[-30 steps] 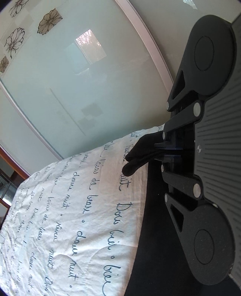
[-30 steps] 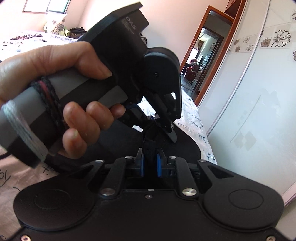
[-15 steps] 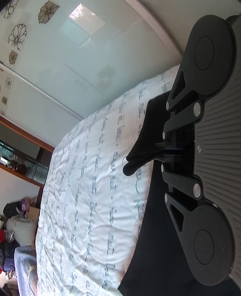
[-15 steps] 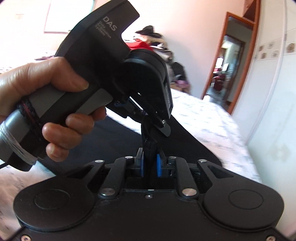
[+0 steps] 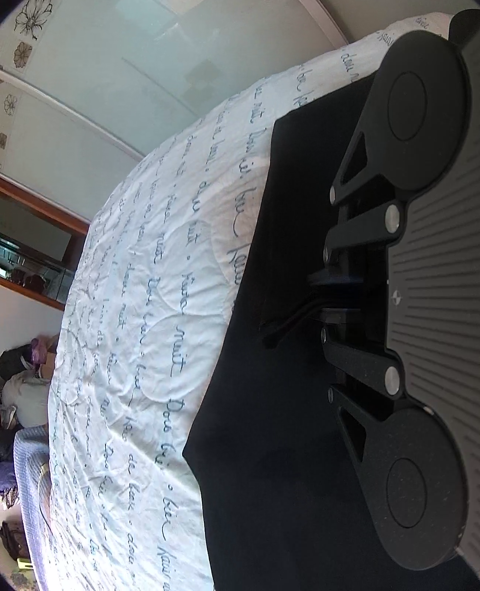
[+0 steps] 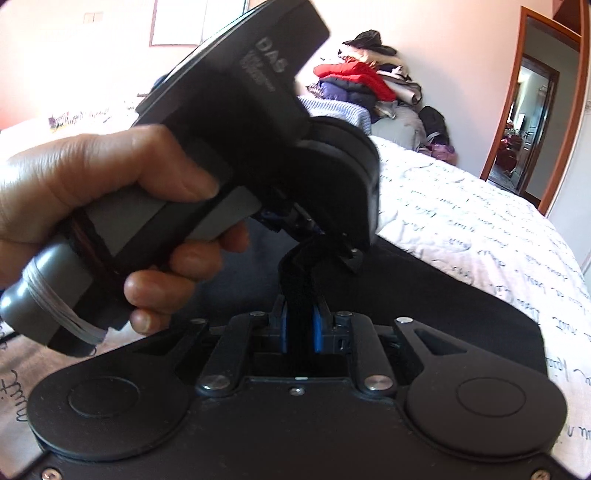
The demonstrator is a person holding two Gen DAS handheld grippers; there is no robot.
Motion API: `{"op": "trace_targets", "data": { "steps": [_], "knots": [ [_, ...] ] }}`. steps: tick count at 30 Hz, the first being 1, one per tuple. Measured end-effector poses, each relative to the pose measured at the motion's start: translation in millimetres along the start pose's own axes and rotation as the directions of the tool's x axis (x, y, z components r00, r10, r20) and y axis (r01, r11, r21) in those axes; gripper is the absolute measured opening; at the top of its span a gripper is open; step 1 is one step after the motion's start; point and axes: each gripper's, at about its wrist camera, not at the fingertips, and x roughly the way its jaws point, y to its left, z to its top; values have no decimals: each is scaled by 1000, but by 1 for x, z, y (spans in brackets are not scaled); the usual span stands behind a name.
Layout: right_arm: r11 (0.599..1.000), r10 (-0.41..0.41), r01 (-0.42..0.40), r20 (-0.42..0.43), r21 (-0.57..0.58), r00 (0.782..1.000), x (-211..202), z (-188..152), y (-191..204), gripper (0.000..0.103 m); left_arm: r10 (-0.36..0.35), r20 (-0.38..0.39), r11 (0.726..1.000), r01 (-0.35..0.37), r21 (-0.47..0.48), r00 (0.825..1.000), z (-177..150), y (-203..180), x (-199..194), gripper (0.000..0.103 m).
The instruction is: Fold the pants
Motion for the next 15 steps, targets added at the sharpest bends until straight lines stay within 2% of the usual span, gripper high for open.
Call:
{"op": "trace_targets", "data": {
  "steps": [1, 2, 3, 5, 6, 8, 9, 12, 15],
  "knots": [
    [1000, -2, 2, -26, -3, 1000, 3, 3, 1, 32, 9, 2, 1000, -9, -8, 1000, 1, 4, -2, 38],
    [1000, -5, 5, -30, -2, 1000, 0, 3, -1, 38, 34, 12, 999, -34, -16, 999, 2, 8, -5, 42],
    [1000, 9, -9, -33, 5, 999, -7, 8, -10, 39, 67, 28, 998, -66, -21, 997, 4, 12, -9, 46],
    [997, 66, -65, -16, 48, 998, -30, 10, -25, 39, 151, 49, 988, -150, -22, 987, 9, 22, -17, 46],
    [995, 68, -69, 7, 69, 998, -43, 11, -36, 39, 166, 51, 986, -165, -21, 985, 12, 25, -21, 46],
    [994, 8, -11, 30, 108, 1000, -66, 11, -65, 40, 143, 37, 990, -142, -15, 989, 17, 26, -26, 46],
    [989, -58, 54, 23, 134, 998, -76, 6, -80, 40, 119, 32, 993, -119, -7, 992, 18, 23, -28, 46],
    [940, -213, 225, -71, 257, 974, -90, -13, -124, 44, 47, 14, 998, -48, 47, 999, 14, 0, -26, 50],
    [895, -229, 253, -108, 369, 967, -108, -38, -148, 44, -12, -16, 995, 14, 103, 1000, 10, -30, -17, 51]
  ]
}}
